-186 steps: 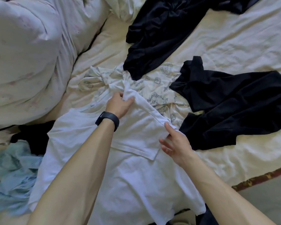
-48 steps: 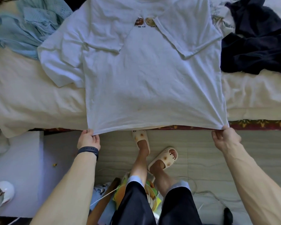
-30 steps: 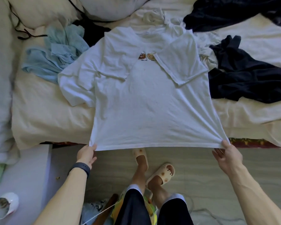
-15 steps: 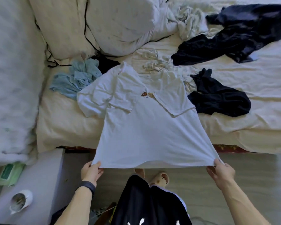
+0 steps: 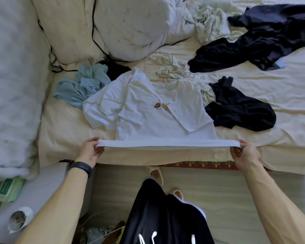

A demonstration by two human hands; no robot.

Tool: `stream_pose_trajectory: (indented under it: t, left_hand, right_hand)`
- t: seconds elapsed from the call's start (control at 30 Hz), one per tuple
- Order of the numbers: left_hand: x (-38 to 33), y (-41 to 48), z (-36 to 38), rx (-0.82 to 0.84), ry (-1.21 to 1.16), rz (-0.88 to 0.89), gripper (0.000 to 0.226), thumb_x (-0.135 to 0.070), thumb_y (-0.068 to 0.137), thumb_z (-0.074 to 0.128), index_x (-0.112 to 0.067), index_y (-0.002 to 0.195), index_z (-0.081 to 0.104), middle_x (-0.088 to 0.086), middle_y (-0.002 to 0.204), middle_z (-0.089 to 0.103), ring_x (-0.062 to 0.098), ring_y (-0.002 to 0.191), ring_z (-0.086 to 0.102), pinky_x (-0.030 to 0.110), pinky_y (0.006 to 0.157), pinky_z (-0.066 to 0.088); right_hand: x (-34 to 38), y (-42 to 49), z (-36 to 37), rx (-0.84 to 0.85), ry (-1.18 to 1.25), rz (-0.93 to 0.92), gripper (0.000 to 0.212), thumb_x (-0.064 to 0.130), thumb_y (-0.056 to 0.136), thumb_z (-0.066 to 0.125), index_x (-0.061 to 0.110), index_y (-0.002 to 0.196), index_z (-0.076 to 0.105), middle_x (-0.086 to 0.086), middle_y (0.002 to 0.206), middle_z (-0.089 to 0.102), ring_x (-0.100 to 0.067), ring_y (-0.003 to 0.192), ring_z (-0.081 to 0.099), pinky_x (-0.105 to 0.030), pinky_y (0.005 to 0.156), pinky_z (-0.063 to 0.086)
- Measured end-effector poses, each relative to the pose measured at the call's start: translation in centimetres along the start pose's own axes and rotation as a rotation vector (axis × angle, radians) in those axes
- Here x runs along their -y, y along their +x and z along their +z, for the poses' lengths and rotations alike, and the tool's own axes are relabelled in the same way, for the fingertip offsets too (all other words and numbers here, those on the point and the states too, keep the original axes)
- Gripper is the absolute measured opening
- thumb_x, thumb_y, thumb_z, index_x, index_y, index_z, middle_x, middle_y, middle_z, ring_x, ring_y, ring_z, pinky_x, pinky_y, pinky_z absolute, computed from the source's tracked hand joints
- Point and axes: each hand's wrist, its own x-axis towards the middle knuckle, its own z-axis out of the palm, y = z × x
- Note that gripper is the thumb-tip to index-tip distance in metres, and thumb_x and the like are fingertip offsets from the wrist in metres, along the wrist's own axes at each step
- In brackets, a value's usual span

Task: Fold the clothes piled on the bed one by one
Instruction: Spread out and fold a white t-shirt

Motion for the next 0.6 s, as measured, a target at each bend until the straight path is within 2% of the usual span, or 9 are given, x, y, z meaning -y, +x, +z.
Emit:
stream_pose_trajectory:
  t: [0.1,0.17,0.2,0.27,0.33,0.4,0.47,0.53,0.6]
  left_hand:
    - [-3.8,2.9,3.2,0.015,-0.032,0.003,0.025,0.003,0.096,0.046,-0.009,0.106,0.066,0.011,0.096,0.063,0.022,0.084,0.063,0.031,0.085,0.051]
    - [-5.9,4.9,5.2,0.042,0.024,0.065,0.036,0.01,0.09,0.05,-0.007,0.116,0.066,0.011,0.095,0.065,0.022,0.086,0.064,0.028,0.081,0.054]
    - [-6.9,6.0,6.2,0.061,0.108,0.113,0.042,0.015,0.086,0.052,-0.007,0.119,0.066,0.011,0.094,0.066,0.023,0.089,0.065,0.028,0.083,0.054]
    - [-8.6,8.5,8.4,0.1,0.423,0.237,0.047,0.016,0.084,0.057,-0.01,0.122,0.067,0.01,0.091,0.069,0.025,0.094,0.067,0.029,0.085,0.052]
    - [-9.8,11.4,10.5,0.085,0.744,0.349,0.036,0.003,0.086,0.067,-0.015,0.117,0.071,0.007,0.087,0.071,0.026,0.096,0.067,0.03,0.084,0.049]
    - [-10.5,14.5,12.5,0.035,0.88,0.41,0.019,-0.016,0.089,0.072,-0.018,0.107,0.075,0.006,0.091,0.072,0.028,0.096,0.066,0.033,0.084,0.048]
    - [-11.0,17.6,14.6,0.011,0.939,0.446,0.015,-0.032,0.091,0.071,-0.017,0.093,0.073,0.004,0.09,0.071,0.028,0.091,0.064,0.034,0.075,0.047]
    - [-11.3,20.6,16.5,0.015,0.998,0.468,0.03,-0.041,0.094,0.066,-0.013,0.086,0.068,0.004,0.083,0.067,0.028,0.082,0.06,0.033,0.063,0.04]
    - [-11.3,23.3,18.4,-0.004,0.98,0.487,0.031,-0.041,0.095,0.065,-0.011,0.087,0.064,0.007,0.088,0.064,0.027,0.082,0.056,0.033,0.065,0.038]
  right_hand:
    - [2.4,1.6,4.9,0.058,0.033,-0.047,0.026,0.003,0.102,0.038,0.01,0.118,0.058,-0.008,0.097,0.059,-0.018,0.084,0.061,-0.026,0.079,0.055]
    - [3.8,3.2,8.0,0.079,-0.02,-0.116,0.029,-0.004,0.099,0.042,0.008,0.12,0.058,-0.009,0.091,0.06,-0.017,0.079,0.063,-0.027,0.083,0.056]
    - [4.4,4.1,9.5,0.081,-0.063,-0.159,0.032,-0.009,0.095,0.046,0.007,0.12,0.06,-0.01,0.088,0.061,-0.016,0.076,0.065,-0.025,0.079,0.058]
    - [5.2,6.4,12.0,0.086,-0.214,-0.261,0.039,-0.018,0.088,0.054,0.001,0.12,0.064,-0.007,0.081,0.065,-0.008,0.067,0.068,-0.016,0.065,0.056]
    - [5.5,9.0,14.3,0.093,-0.415,-0.322,0.04,-0.022,0.082,0.06,-0.006,0.119,0.066,-0.003,0.074,0.067,-0.007,0.061,0.066,-0.012,0.057,0.054]
    - [5.5,12.0,16.3,0.05,-0.508,-0.325,0.039,-0.016,0.08,0.069,-0.004,0.117,0.07,-0.011,0.082,0.07,-0.016,0.073,0.068,-0.015,0.062,0.057]
    - [5.4,15.0,18.2,0.015,-0.532,-0.301,0.023,-0.003,0.083,0.076,0.0,0.105,0.073,-0.02,0.093,0.073,-0.026,0.087,0.073,-0.03,0.081,0.061]
    - [5.0,17.6,20.2,0.007,-0.587,-0.314,0.008,0.013,0.088,0.076,0.006,0.091,0.074,-0.015,0.091,0.076,-0.026,0.088,0.076,-0.039,0.088,0.06]
    - [4.7,20.0,22.1,-0.032,-0.681,-0.378,0.02,0.029,0.091,0.072,0.008,0.092,0.075,-0.003,0.084,0.074,-0.018,0.079,0.073,-0.037,0.083,0.059]
